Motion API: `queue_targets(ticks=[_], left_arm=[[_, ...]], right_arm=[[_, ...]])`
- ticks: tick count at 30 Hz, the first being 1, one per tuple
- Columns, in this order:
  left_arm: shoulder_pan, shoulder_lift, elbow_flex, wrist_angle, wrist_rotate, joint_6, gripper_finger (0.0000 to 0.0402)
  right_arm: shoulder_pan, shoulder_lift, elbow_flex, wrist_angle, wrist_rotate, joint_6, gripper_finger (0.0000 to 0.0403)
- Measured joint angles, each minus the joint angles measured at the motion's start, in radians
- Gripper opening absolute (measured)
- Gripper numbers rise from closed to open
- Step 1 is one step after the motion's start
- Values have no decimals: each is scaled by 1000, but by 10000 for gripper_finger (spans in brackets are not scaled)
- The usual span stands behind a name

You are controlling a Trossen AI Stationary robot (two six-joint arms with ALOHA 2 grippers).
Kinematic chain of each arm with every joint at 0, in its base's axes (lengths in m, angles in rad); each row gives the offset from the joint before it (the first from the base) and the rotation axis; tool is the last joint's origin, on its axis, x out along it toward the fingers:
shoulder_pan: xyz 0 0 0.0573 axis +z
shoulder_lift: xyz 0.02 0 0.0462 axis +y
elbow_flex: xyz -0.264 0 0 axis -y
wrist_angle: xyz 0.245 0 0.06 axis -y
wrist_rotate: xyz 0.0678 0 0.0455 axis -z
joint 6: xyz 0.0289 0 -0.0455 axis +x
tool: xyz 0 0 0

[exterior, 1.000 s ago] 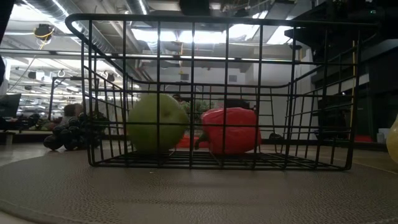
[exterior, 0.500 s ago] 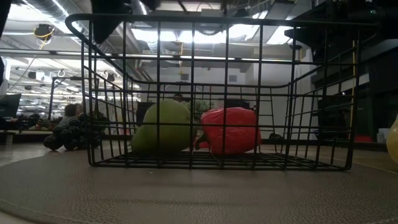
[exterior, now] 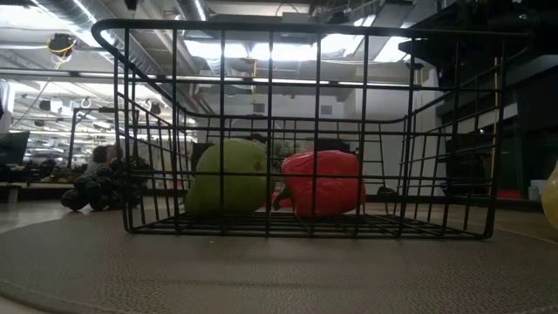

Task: Build produce basket
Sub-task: Put the yellow star fruit into the black wire basket

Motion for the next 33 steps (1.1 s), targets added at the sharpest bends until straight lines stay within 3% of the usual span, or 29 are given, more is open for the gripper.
queue_targets(ticks=[6, 9, 13, 21, 25, 33], left_arm=[[29, -171, -238, 13, -154, -229, 10], [86, -233, -399, 77, -156, -312, 12], [173, -269, -558, 213, -128, -299, 31], [361, -251, -653, 453, -109, -192, 119], [475, -208, -676, 454, -91, -292, 149], [632, -126, -784, 544, -22, -519, 153]], right_arm=[[0, 0, 0, -2, 0, 1, 97], [0, 0, 0, -2, 0, -2, 97], [0, 0, 0, -1, 0, -2, 97], [0, 0, 0, -1, 0, 0, 97], [0, -1, 0, -2, 0, 0, 97], [0, -1, 0, -8, 0, -1, 97]])
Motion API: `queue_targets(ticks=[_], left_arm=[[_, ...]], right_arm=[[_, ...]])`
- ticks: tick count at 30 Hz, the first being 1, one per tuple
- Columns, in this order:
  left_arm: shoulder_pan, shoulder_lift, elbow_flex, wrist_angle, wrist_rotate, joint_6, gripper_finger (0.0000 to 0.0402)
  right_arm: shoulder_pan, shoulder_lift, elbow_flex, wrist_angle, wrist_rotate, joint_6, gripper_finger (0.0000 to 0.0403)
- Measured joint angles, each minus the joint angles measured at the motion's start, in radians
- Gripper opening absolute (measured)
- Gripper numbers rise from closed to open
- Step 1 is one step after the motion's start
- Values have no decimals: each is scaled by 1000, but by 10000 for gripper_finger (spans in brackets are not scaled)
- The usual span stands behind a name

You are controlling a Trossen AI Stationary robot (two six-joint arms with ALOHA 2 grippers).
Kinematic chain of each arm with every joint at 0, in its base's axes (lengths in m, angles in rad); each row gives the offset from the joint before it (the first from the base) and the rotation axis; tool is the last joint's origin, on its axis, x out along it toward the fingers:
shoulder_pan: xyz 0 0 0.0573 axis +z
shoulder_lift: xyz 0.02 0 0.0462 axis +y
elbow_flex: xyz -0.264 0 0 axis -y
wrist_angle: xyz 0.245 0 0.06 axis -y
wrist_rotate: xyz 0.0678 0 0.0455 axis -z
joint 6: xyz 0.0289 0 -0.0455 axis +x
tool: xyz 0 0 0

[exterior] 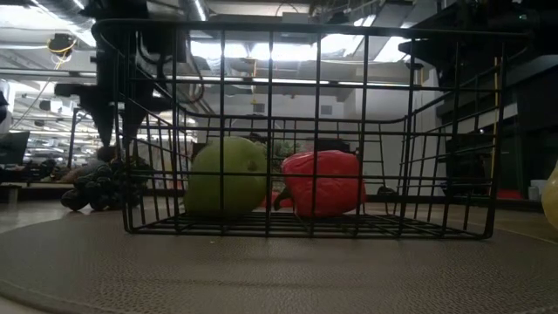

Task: Build produce basket
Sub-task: Put the yellow star fruit into the black wire basket

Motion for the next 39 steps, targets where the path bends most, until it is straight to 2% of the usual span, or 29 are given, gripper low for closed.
queue_targets(ticks=[7, 17, 21, 25, 33, 39], left_arm=[[24, 33, -23, 165, 33, 0, 153], [22, 34, -23, 149, 44, -48, 152], [21, 34, -23, 63, 86, -117, 152], [21, 34, -23, 0, 67, -189, 151], [30, 40, -23, 88, 31, -231, 151], [21, 69, -22, 89, 7, -291, 151]], right_arm=[[0, 1, 0, -13, 0, 0, 97], [0, 2, 0, -23, 0, -1, 97], [0, 2, 0, -37, 0, -5, 97], [0, 2, 0, -73, 0, -29, 97], [0, 2, 0, -81, 0, -29, 97], [0, 2, 0, -82, -1, -25, 97]])
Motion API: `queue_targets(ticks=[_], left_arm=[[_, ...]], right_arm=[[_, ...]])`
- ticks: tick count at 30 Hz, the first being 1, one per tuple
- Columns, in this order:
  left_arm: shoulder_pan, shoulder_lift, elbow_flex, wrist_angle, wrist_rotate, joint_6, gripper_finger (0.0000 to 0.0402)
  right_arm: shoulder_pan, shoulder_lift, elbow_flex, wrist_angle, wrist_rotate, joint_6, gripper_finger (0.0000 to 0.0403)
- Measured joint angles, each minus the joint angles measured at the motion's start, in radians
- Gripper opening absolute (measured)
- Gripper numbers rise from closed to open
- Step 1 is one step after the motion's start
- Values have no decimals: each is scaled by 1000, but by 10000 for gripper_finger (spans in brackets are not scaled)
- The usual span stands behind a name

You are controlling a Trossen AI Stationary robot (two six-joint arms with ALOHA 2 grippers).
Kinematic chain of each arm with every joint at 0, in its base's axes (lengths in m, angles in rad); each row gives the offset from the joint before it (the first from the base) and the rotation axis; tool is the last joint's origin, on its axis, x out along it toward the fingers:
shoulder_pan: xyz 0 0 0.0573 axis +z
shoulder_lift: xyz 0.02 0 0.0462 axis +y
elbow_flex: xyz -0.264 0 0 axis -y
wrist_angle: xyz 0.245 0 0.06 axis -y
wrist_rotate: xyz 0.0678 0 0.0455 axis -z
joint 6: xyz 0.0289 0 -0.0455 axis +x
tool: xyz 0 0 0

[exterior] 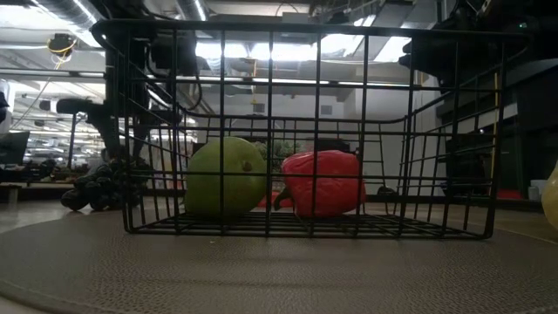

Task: Build produce basket
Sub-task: Put the yellow star fruit into the black wire basket

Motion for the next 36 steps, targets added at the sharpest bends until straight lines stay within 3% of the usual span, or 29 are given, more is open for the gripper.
queue_targets(ticks=[12, 27, 36], left_arm=[[-32, 161, 2, 0, -10, -42, 151], [-44, 180, 3, 0, -8, 286, 150], [-76, 181, 2, -9, -19, 329, 117]], right_arm=[[0, 0, 0, 0, -2, 2, 97], [0, 0, 0, 0, -3, 55, 97], [0, 0, 0, 0, 0, 55, 97]])
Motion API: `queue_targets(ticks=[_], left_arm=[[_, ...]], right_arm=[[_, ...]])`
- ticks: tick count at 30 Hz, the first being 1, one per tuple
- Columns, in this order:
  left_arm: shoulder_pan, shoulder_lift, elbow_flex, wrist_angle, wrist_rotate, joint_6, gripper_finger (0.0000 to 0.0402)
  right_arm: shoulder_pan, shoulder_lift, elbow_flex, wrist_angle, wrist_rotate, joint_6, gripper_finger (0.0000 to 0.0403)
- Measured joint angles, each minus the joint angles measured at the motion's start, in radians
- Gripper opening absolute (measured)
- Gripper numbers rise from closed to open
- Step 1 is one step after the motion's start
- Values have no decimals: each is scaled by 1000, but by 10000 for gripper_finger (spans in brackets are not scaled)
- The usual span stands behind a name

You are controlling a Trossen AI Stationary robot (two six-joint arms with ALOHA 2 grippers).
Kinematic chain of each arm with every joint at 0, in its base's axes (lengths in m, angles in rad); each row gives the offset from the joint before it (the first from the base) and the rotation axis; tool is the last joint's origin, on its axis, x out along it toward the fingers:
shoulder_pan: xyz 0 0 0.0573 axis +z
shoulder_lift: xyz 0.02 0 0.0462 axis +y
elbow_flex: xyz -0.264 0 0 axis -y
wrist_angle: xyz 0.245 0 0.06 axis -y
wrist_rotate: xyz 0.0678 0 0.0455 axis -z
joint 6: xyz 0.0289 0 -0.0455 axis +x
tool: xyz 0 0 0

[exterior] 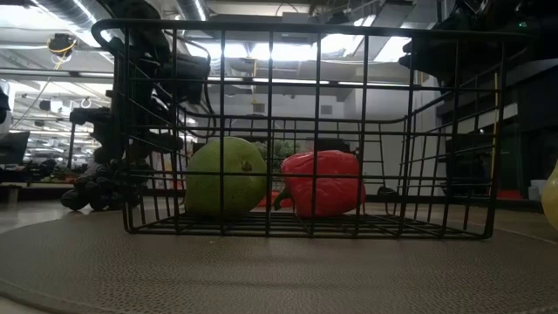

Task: Build produce basket
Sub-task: Put the yellow star fruit into the black wire basket

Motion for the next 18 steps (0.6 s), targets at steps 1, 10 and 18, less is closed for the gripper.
queue_targets(ticks=[1, 10, 18], left_arm=[[-4, 0, -1, 0, -8, 0, 117], [-27, 2, -2, 1, -76, 76, 111], [-55, 1, -2, 0, -86, 85, 41]], right_arm=[[0, 0, 0, 0, 0, 0, 97], [0, 0, 0, 0, 0, 0, 97], [0, 0, 0, 0, 0, 0, 97]])
